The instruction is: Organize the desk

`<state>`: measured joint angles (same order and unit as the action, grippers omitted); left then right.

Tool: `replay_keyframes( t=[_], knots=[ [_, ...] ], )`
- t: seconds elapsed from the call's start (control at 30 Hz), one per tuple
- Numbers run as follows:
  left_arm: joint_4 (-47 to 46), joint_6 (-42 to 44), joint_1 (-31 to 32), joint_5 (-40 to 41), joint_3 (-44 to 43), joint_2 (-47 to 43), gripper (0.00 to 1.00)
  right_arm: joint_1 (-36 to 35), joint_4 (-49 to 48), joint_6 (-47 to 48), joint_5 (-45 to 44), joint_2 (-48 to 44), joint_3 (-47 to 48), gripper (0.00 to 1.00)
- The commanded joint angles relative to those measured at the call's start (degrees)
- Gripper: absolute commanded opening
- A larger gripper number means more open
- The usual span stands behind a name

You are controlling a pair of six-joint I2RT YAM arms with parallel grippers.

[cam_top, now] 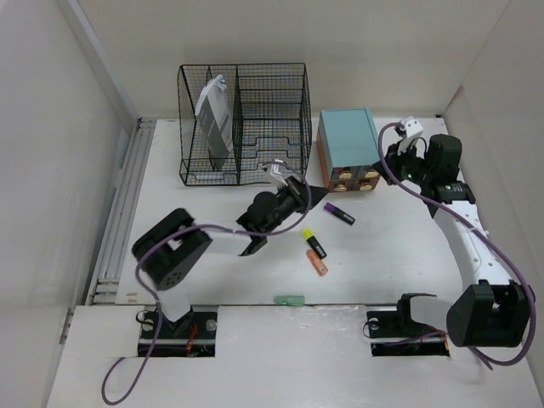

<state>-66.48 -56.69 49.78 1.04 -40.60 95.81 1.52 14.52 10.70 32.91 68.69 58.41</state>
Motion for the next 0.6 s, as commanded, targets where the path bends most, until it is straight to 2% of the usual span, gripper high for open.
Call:
replay_keyframes(
  t=[0.0, 0.13, 0.37, 0.57],
  knots=[
    [-8.7, -8.3, -1.4, -9.0, -5.6, 6.7, 0.01, 0.5, -2.4, -2.5, 2.3, -2.8, 0.7, 0.0],
    [-9.8, -12.6, -1.4, -9.6, -9.1, 12.6, 0.01, 1.6, -3.5, -4.3, 1.8, -4.0, 0.7, 0.0],
    [-8.7, -17.4, -0.9, -5.4, -12.7, 19.3, 0.0, 1.6, -3.5, -4.9, -0.3, -4.5, 0.7, 0.0],
    [-8.2, -19.6, -0.9, -2.3, -17.0, 25.3, 0.04, 2.2, -3.5, -4.9, -0.8, -4.5, 0.7, 0.0]
  ],
)
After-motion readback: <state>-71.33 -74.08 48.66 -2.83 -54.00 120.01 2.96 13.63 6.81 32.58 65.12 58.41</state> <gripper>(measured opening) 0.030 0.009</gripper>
